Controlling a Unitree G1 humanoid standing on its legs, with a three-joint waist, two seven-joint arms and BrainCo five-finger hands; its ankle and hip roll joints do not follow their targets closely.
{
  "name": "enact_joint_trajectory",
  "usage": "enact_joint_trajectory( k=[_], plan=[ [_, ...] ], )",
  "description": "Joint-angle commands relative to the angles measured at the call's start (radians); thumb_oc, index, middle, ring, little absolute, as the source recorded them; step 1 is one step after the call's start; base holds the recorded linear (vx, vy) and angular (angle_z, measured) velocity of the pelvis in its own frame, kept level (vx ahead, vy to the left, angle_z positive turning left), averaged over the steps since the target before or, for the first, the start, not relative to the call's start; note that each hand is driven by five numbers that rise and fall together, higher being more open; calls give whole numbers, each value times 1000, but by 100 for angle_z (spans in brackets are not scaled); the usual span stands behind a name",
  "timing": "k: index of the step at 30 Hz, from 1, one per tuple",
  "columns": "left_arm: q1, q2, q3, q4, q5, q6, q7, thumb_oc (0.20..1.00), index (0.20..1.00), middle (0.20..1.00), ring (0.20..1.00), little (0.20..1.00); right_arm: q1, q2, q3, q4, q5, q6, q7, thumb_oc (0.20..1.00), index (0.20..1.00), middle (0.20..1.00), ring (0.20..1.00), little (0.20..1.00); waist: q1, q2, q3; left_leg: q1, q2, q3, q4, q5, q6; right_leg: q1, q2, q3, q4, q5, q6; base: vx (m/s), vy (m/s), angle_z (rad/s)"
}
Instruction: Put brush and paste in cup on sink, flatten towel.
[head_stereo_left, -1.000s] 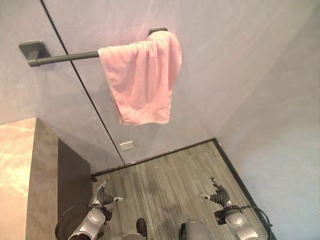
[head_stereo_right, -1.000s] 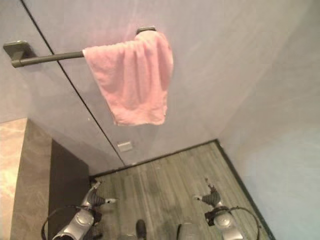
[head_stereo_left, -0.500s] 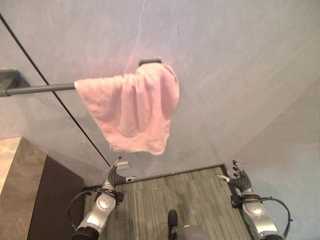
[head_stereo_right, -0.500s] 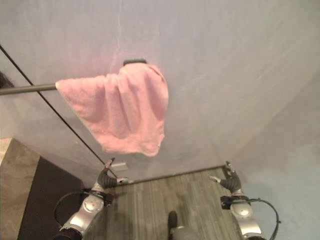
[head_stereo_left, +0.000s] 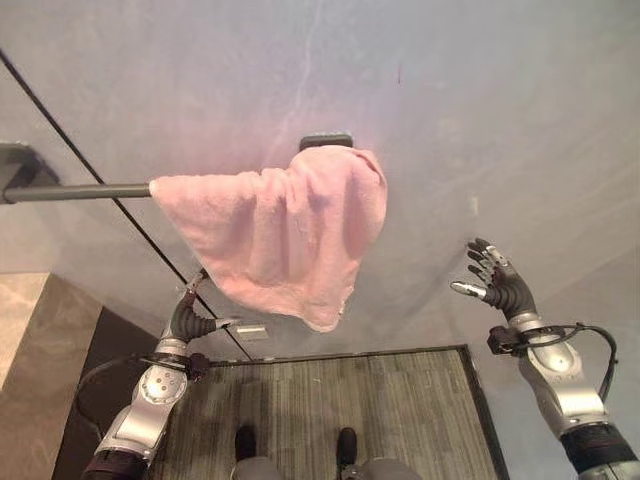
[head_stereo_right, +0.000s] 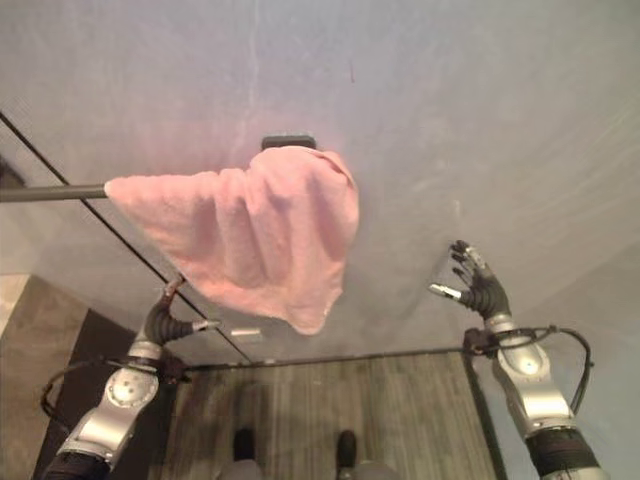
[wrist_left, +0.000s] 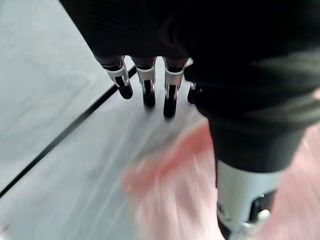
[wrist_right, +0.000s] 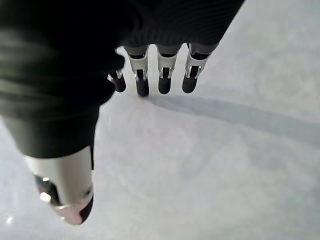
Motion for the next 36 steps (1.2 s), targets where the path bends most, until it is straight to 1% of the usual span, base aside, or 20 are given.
enact_joint_trajectory(
  k=[1, 3, 5, 6, 8, 9, 10, 13, 16, 18, 21, 24, 28, 30, 31, 32, 33, 35, 36],
  plan=[
    [17, 124, 80, -84, -80, -65, -69, 1000, 1000, 1000, 1000, 1000, -92, -51, 36, -18, 64, -10, 56, 1000, 1000, 1000, 1000, 1000, 44, -41, -52, 36, -43, 5, 19, 7, 15, 3, -164, 68, 101, -37, 121, 141, 153, -19],
    [42, 166, 88, -110, -113, -72, -99, 1000, 1000, 1000, 1000, 1000, -109, -57, 54, -14, 79, -3, 66, 1000, 1000, 1000, 1000, 1000, 53, -44, -52, 47, -58, 10, 23, -11, 27, 11, -180, 73, 99, -33, 129, 118, 153, -16],
    [48, 186, 96, -123, -187, -87, -122, 1000, 1000, 1000, 1000, 1000, -129, -56, 73, 0, 89, -1, 75, 1000, 1000, 1000, 1000, 1000, 61, -50, -56, 55, -72, 14, 14, -18, 34, 14, -193, 77, 95, -26, 137, 108, 171, -14],
    [-39, 200, 41, -75, -276, -107, -129, 1000, 1000, 1000, 1000, 1000, -190, -53, 119, 40, 97, -1, 58, 1000, 1000, 1000, 1000, 1000, 64, -52, -59, 63, -88, 18, -9, -22, 42, 9, -209, 72, 89, -15, 152, 81, 171, -1],
    [-102, 223, -13, -71, -345, -119, -166, 1000, 1000, 1000, 1000, 1000, -235, -48, 147, 78, 117, 2, 55, 1000, 1000, 1000, 1000, 1000, 65, -52, -60, 64, -94, 21, -22, -20, 44, 2, -215, 74, 84, -4, 158, 31, 100, 4],
    [-104, 224, -13, -70, -345, -120, -166, 1000, 1000, 1000, 1000, 1000, -235, -48, 147, 79, 117, 1, 55, 1000, 1000, 1000, 1000, 1000, 65, -52, -59, 64, -94, 21, -22, -20, 44, 2, -215, 74, 83, -4, 158, 18, 56, 1],
    [-177, 238, -90, -77, -458, -125, -226, 1000, 1000, 1000, 1000, 1000, -285, -36, 184, 117, 169, 9, 70, 1000, 1000, 1000, 1000, 1000, 61, -52, -63, 66, -98, 24, -37, -17, 45, -4, -218, 77, 78, 5, 163, 18, 48, -2],
    [-300, 233, -207, -92, -576, -121, -280, 1000, 1000, 1000, 1000, 1000, -362, -7, 242, 189, 260, 25, 104, 1000, 1000, 1000, 1000, 1000, 59, -52, -67, 62, -99, 24, -44, -15, 44, -13, -220, 78, 68, 14, 168, 5, 30, -4],
    [-387, 229, -293, -112, -646, -119, -316, 1000, 1000, 1000, 1000, 1000, -445, -5, 315, 225, 308, 44, 135, 1000, 1000, 1000, 1000, 1000, 59, -52, -63, 53, -99, 25, -44, -12, 40, -22, -220, 81, 55, 27, 171, -18, -10, -7],
    [-439, 207, -357, -94, -690, -117, -336, 1000, 1000, 1000, 1000, 1000, -515, 23, 378, 188, 372, 41, 157, 1000, 1000, 1000, 1000, 1000, 55, -48, -59, 49, -94, 32, -44, -6, 34, -29, -221, 85, 39, 40, 173, -19, -14, -6],
    [-461, 190, -378, -87, -666, -120, -319, 1000, 1000, 1000, 1000, 1000, -545, 41, 401, 162, 382, 33, 153, 1000, 1000, 1000, 1000, 1000, 55, -47, -57, 47, -92, 31, -44, -4, 33, -31, -219, 86, 35, 43, 172, -12, -12, -4],
    [-470, 166, -387, -79, -625, -117, -292, 1000, 1000, 1000, 1000, 1000, -588, 85, 423, 120, 377, 21, 124, 1000, 1000, 1000, 1000, 1000, 53, -46, -58, 48, -87, 31, -44, -2, 32, -29, -216, 85, 35, 43, 170, 0, 0, 0],
    [-459, 132, -373, -72, -602, -109, -270, 1000, 1000, 1000, 1000, 1000, -626, 162, 437, 89, 367, 13, 93, 1000, 1000, 1000, 1000, 1000, 57, -48, -61, 54, -83, 27, -44, -2, 33, -22, -212, 79, 42, 39, 167, -1, -1, -1],
    [-448, 127, -366, -73, -592, -106, -267, 1000, 1000, 1000, 1000, 1000, -638, 186, 445, 71, 358, 14, 80, 1000, 1000, 1000, 1000, 1000, 58, -51, -65, 56, -84, 24, -44, -4, 34, -17, -211, 76, 43, 38, 167, 0, 0, 0],
    [-433, 122, -354, -68, -587, -100, -262, 1000, 1000, 1000, 1000, 1000, -649, 204, 454, 40, 341, 13, 74, 1000, 1000, 1000, 1000, 1000, 61, -56, -71, 55, -85, 19, -44, -6, 35, -12, -211, 70, 41, 39, 167, 0, 0, 0],
    [-433, 122, -354, -68, -587, -100, -262, 1000, 1000, 1000, 1000, 1000, -649, 204, 454, 40, 341, 13, 74, 1000, 1000, 1000, 1000, 1000, 60, -56, -71, 55, -85, 19, -44, -6, 35, -12, -212, 70, 41, 39, 167, -18, 31, 1],
    [-425, 124, -346, -71, -574, -97, -255, 1000, 1000, 1000, 1000, 1000, -656, 223, 451, 36, 327, 13, 58, 1000, 1000, 1000, 1000, 1000, 65, -61, -75, 52, -88, 14, -44, -8, 36, -8, -214, 65, 35, 44, 168, -13, 21, 3],
    [-422, 125, -343, -74, -569, -94, -252, 1000, 1000, 1000, 1000, 1000, -662, 225, 454, 24, 325, 15, 60, 1000, 1000, 1000, 1000, 1000, 67, -65, -77, 48, -90, 12, -44, -9, 37, -7, -216, 62, 28, 49, 170, -28, 32, 6],
    [-419, 125, -341, -75, -568, -93, -251, 1000, 1000, 1000, 1000, 1000, -663, 224, 457, 10, 330, 19, 64, 555, 555, 555, 555, 555, 69, -70, -79, 43, -91, 9, -44, -10, 37, -7, -217, 60, 21, 54, 171, -41, 39, 4]
  ],
)
